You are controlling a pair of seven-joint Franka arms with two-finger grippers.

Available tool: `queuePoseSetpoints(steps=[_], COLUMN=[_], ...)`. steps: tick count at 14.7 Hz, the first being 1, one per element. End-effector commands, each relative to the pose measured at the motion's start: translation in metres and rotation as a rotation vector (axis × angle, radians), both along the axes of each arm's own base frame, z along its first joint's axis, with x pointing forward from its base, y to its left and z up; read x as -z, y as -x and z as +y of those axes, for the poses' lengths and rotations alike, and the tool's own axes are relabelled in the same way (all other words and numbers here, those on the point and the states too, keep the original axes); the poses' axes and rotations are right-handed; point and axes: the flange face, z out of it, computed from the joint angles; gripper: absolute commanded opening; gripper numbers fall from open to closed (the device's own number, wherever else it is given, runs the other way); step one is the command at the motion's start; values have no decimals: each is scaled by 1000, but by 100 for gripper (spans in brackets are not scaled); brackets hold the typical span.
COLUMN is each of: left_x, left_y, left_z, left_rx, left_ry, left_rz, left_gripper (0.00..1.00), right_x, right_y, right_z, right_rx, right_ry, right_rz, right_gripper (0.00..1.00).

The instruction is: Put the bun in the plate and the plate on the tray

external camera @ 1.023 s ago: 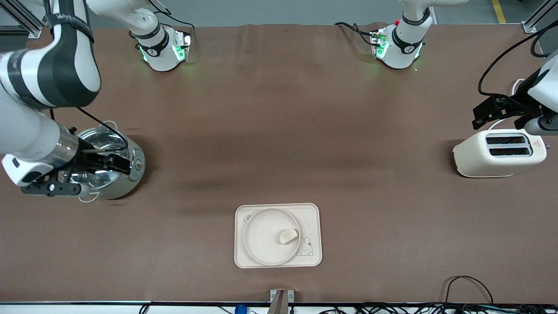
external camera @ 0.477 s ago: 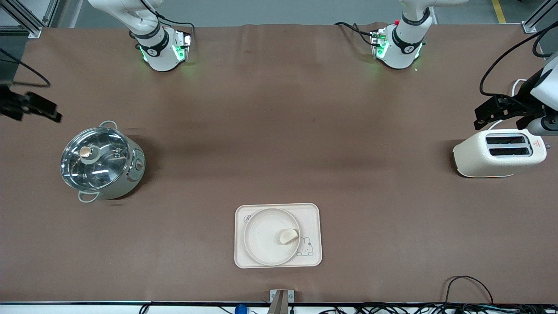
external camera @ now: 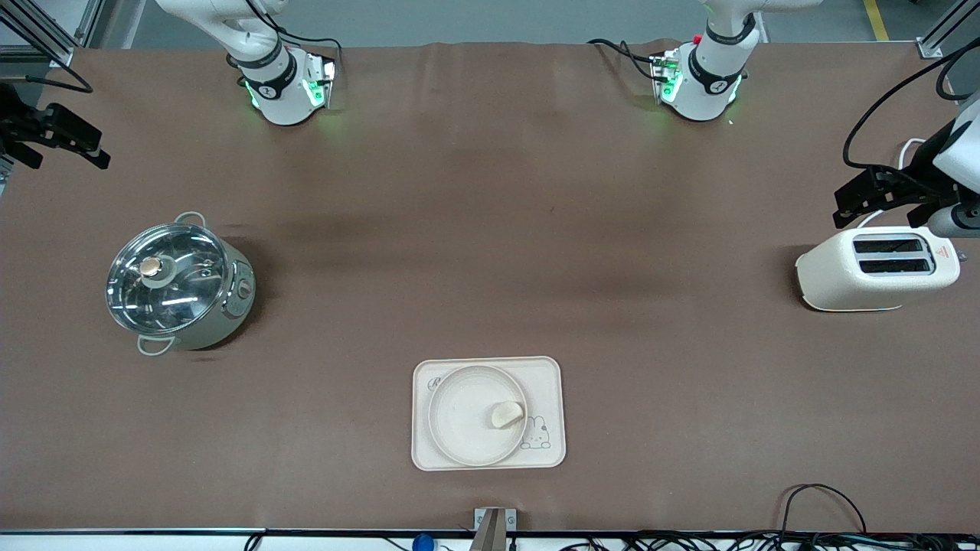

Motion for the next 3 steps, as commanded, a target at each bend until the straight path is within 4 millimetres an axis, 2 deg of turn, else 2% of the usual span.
queuePoseSetpoints(steps=[1, 3], left_x=[-4, -4], left_y=[-2, -2], left_z=[3, 3], left_rx=[11, 7], left_ry=[4, 0], left_rz=[-7, -7], left_gripper=[100, 100], right_x=[1, -5], right_y=[6, 6], right_z=[4, 3], right_rx=[-18, -15], right_ry=[25, 27], right_rz=[-11, -23], right_gripper=[100, 100])
